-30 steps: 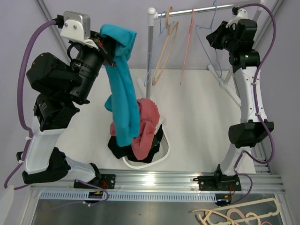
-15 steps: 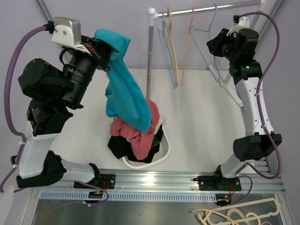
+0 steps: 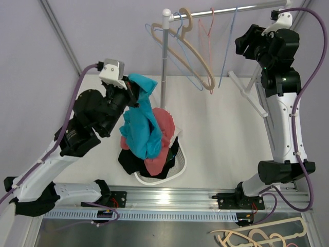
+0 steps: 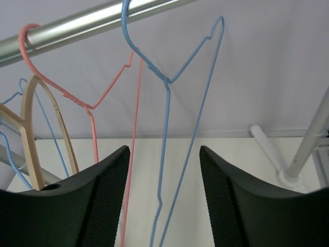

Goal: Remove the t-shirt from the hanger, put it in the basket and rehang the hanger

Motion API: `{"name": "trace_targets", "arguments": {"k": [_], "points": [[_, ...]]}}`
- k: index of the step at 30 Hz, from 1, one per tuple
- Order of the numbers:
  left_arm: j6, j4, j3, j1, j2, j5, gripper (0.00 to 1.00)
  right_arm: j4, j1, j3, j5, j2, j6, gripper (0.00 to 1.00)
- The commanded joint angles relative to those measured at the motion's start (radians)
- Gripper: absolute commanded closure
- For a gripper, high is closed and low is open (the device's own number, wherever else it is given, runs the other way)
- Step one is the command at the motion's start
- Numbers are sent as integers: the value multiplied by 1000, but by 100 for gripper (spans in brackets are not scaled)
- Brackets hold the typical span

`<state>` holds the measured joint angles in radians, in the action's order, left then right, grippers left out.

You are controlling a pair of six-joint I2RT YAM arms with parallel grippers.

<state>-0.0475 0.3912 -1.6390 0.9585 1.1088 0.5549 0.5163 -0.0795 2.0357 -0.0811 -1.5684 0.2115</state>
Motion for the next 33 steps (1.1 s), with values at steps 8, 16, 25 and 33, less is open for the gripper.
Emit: {"name": "trace_targets", "arguments": {"k": [8,16,25,33], "points": [[-389,32,444,-55,-171,73,99,-4,-5,-34,64,185,-11,33],[-603,73,703,-282,-28,-255,99,-1,-6,-101,34,310,-3,31],[-839,-137,998,-244,184,-586,99,11,-5,-199,11,380,32,30],[-836,-58,981,-158,217,-487,99,8,-22,-226,-25,384,57,29]]}}
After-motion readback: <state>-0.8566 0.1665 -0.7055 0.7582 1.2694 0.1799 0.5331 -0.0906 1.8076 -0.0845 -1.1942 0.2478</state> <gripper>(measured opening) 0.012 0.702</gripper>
